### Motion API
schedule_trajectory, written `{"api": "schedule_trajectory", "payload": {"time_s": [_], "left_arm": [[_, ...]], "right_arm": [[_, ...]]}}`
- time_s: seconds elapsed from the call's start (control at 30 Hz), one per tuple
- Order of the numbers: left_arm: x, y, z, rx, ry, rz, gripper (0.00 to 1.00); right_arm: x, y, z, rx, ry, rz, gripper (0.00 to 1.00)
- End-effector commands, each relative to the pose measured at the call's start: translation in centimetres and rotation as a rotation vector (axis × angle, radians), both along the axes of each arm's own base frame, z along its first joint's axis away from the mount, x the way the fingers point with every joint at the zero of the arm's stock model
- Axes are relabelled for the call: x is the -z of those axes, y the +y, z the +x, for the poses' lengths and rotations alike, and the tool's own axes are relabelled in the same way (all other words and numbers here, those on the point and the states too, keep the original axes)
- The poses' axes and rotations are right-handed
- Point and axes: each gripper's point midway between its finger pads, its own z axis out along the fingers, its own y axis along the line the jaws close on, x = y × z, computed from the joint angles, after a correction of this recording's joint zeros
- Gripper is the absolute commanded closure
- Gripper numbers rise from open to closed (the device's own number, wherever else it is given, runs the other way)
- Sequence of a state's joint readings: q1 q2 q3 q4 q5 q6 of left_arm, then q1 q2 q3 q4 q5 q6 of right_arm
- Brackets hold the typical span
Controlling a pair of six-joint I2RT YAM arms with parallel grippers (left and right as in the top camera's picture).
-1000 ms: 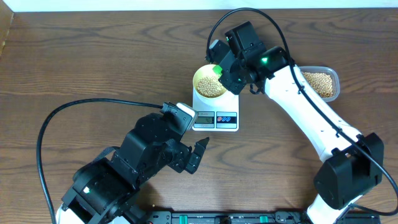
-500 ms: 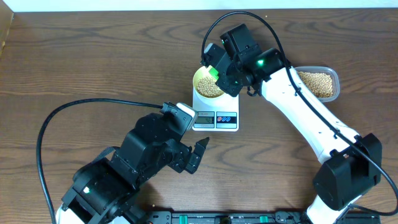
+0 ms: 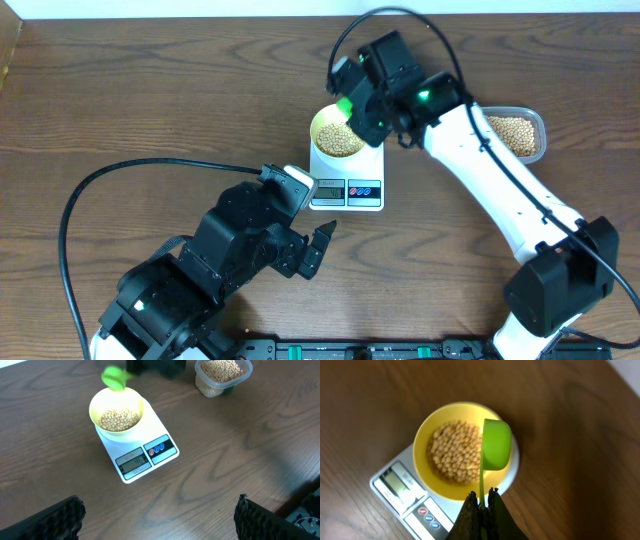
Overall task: Scoop item into bowl and weigh 50g on scale
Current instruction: 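Tip scoop with right gripper and shake beans into the yellow bowl, then return right gripper to the tub and scoop more soybeans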
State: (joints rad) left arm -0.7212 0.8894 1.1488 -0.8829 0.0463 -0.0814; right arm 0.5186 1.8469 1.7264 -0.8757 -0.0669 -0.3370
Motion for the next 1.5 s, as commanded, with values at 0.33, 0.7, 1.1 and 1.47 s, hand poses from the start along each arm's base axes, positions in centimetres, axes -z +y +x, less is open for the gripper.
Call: {"api": "schedule_trajectory", "payload": {"time_s": [0.33, 0.7, 1.1, 1.47], "left_arm": [[-0.3, 0.1, 0.1, -0.006, -0.007, -0.006, 0.02], [-0.3, 0.1, 0.1, -0.005, -0.007, -0.006, 0.02], [-0.3, 0.1, 0.1, -0.005, -0.007, -0.006, 0.02], [-0.3, 0.1, 0.1, -0.005, -0.007, -0.006, 0.02]], "right_arm": [[-2.8, -17.6, 1.8, 0.778, 0.112, -0.082, 0.99], [1.0, -25.9, -0.5, 0.97, 0.252, -0.164, 0.99], [1.1, -29.9, -1.4, 0.979, 0.278, -0.214, 0.99], [2.7, -30.3, -2.1, 0.901, 0.315, -0.266, 0.98]]}}
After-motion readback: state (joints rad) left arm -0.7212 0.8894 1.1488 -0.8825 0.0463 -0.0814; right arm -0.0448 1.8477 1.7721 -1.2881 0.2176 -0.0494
